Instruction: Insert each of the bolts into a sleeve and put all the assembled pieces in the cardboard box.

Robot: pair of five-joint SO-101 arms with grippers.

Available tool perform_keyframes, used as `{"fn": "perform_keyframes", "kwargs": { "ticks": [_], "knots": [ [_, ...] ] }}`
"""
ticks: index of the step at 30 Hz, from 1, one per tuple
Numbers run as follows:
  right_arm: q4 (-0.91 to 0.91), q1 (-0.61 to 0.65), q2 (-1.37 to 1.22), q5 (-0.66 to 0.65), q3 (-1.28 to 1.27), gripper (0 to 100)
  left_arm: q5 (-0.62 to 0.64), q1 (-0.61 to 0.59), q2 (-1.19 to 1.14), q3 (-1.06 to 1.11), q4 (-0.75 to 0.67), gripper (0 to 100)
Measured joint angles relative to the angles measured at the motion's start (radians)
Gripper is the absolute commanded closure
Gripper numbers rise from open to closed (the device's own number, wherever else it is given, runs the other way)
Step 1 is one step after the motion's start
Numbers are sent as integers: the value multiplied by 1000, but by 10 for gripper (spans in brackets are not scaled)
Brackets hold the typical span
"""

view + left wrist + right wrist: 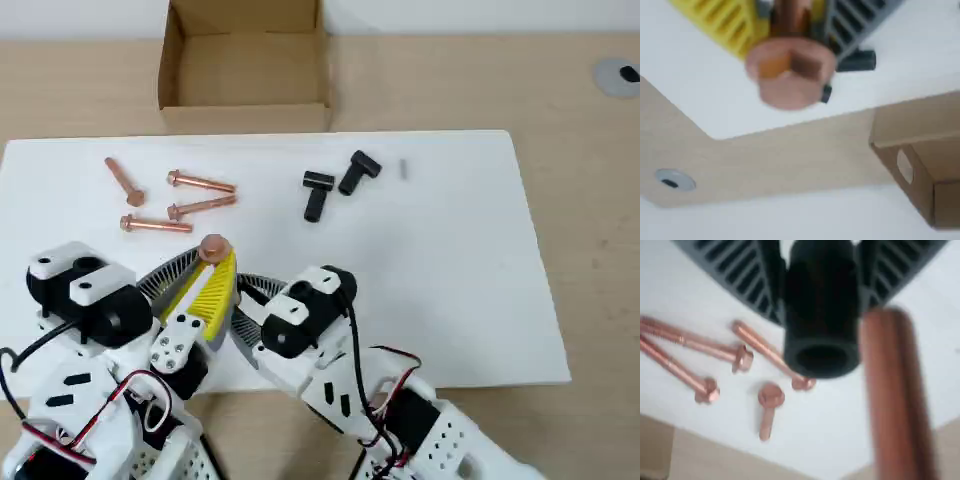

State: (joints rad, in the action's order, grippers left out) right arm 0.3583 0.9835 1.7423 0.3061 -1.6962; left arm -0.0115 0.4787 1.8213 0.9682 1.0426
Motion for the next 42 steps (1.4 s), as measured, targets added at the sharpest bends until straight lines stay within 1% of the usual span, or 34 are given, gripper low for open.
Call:
{"fn": "perform_keyframes", "kwargs": {
  "ticks": [7, 14, 18, 25, 29, 36, 42],
  "knots": [
    [12, 0, 6, 0, 0, 988, -25, -61, 0, 0, -72, 994],
    [12, 0, 6, 0, 0, 988, -25, -68, 2, 71, -74, 994],
    [12, 0, 6, 0, 0, 988, -5, -69, 2, 100, -123, 994],
    [12, 0, 6, 0, 0, 988, -5, -69, 0, 172, -199, 994],
    [12, 0, 6, 0, 0, 988, -5, -75, 0, 187, -204, 993],
    [12, 0, 6, -57, 0, 988, -5, -178, 0, 190, -204, 992],
    [3, 0, 6, -61, 0, 988, -5, -180, 0, 192, -204, 992]
  ]
}}
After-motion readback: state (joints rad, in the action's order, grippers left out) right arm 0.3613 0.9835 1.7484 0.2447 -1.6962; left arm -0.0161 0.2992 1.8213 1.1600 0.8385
